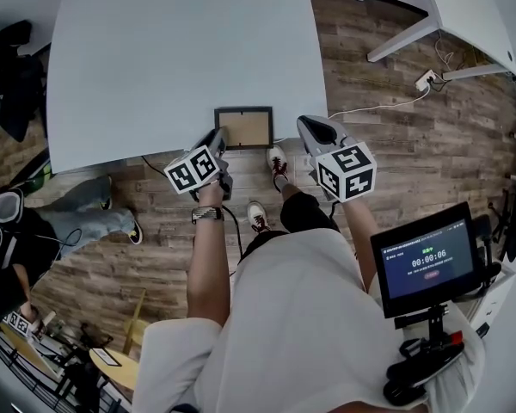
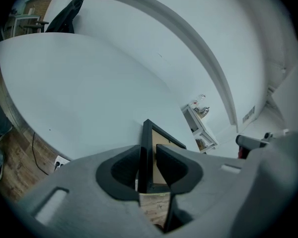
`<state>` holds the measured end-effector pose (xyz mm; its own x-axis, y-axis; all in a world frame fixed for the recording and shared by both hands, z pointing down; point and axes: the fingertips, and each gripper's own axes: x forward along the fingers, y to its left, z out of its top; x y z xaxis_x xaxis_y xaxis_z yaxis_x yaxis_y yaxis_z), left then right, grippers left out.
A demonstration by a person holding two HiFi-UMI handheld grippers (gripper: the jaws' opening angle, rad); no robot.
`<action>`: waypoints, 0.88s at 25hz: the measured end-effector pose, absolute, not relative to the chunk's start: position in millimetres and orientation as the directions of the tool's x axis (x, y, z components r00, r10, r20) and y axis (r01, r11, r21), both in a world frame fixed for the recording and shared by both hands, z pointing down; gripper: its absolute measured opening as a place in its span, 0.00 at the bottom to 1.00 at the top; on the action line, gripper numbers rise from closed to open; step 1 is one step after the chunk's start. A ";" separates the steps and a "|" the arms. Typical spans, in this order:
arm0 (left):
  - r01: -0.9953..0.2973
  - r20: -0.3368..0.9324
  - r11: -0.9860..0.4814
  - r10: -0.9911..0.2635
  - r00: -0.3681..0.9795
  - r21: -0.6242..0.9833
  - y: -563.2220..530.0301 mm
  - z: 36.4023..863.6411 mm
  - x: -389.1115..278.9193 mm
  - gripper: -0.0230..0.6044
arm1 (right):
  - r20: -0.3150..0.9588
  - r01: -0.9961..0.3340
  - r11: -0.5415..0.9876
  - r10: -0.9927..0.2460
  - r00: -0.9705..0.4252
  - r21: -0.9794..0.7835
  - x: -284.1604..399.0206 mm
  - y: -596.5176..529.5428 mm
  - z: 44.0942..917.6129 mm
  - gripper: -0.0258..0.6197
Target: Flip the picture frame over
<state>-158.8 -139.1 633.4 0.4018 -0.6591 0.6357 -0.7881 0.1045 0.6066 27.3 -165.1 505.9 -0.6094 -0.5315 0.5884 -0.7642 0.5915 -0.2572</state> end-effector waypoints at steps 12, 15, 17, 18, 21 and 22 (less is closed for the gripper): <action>-0.862 0.700 0.091 -0.628 0.340 0.499 -138.4 640.9 -171.7 0.20 | 0.601 -0.776 0.574 -0.532 -0.596 -0.263 32.0 -159.7 511.1 0.05; -0.864 0.698 0.085 -0.632 0.338 0.496 -140.7 639.5 -172.4 0.20 | 0.602 -0.779 0.571 -0.535 -0.593 -0.260 34.8 -160.4 511.8 0.05; -0.863 0.692 0.082 -0.637 0.340 0.499 -142.2 637.2 -172.8 0.20 | 0.601 -0.780 0.570 -0.537 -0.592 -0.259 35.6 -161.2 511.9 0.05; -0.863 0.689 0.078 -0.640 0.340 0.498 -143.3 635.6 -173.1 0.20 | 0.600 -0.780 0.570 -0.538 -0.592 -0.259 35.5 -161.7 511.6 0.05; -0.869 0.683 0.067 -0.648 0.337 0.491 -147.6 630.9 -174.9 0.20 | 0.593 -0.780 0.571 -0.544 -0.593 -0.257 34.3 -165.0 509.8 0.05; -0.873 0.684 0.063 -0.650 0.332 0.484 -149.2 629.3 -176.1 0.20 | 0.591 -0.780 0.571 -0.546 -0.594 -0.256 33.8 -166.6 508.8 0.05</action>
<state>-176.1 -149.2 629.3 0.3322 -0.6497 0.6838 -0.8730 0.0626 0.4836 33.8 -166.6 508.8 -0.5940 -0.5463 0.5905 -0.7799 0.5712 -0.2561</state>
